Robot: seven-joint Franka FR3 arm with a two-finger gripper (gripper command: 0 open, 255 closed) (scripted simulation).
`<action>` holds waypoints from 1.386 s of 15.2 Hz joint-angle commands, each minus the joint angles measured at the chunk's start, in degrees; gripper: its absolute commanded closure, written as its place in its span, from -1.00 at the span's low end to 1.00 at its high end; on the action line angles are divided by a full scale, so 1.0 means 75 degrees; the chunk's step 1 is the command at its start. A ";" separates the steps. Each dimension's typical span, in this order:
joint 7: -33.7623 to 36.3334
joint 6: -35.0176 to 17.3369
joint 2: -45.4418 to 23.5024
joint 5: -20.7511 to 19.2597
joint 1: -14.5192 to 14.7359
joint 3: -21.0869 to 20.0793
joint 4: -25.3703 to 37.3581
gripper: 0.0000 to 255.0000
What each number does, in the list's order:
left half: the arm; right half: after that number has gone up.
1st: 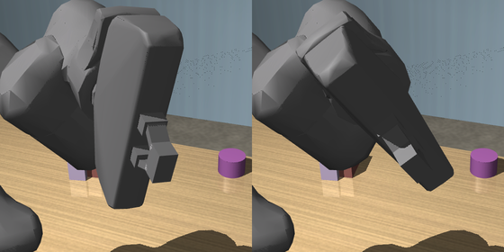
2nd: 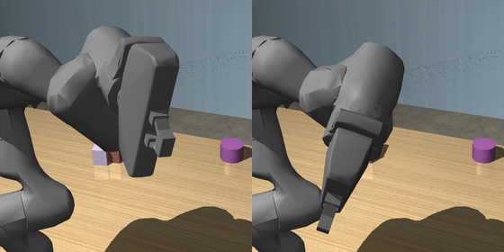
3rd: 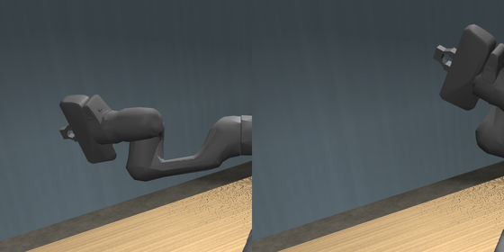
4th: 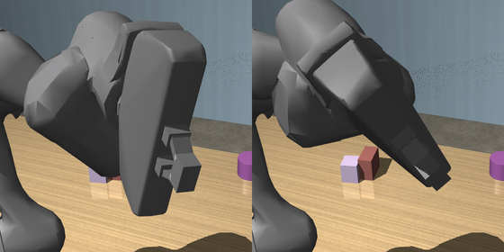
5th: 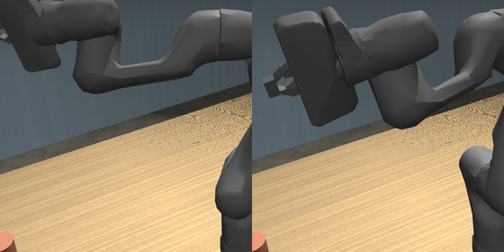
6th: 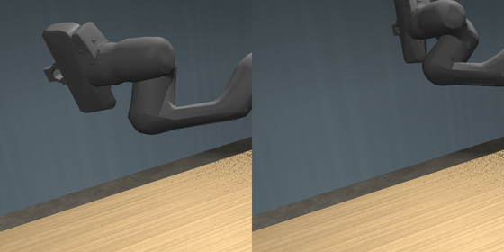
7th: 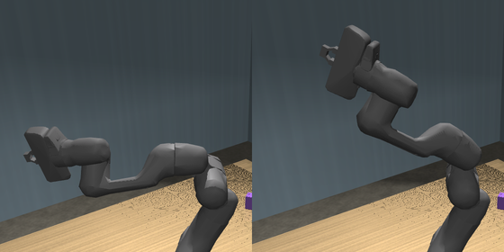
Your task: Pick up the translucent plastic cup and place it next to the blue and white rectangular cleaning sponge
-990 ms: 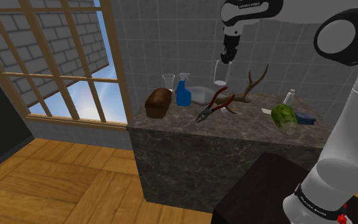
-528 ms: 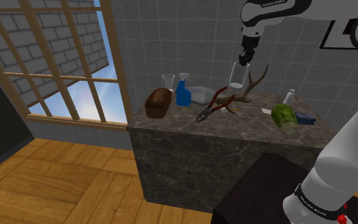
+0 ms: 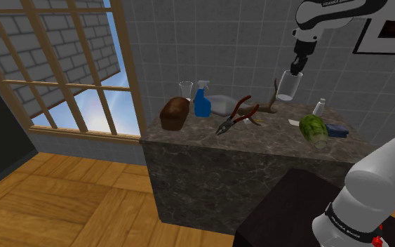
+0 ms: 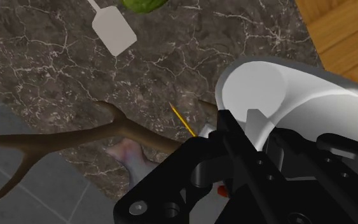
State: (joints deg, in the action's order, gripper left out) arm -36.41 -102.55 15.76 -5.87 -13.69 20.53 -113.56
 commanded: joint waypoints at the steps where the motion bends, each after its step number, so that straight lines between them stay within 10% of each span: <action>1: -0.0243 -0.0002 0.0214 -0.0099 -0.0123 0.0151 -0.0188 1.00; 21: -0.3319 0.0455 0.1837 -0.1397 -0.1507 0.2303 -0.0844 1.00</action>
State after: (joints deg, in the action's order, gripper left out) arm -59.78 -99.57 29.61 -16.05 -24.67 36.75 -120.67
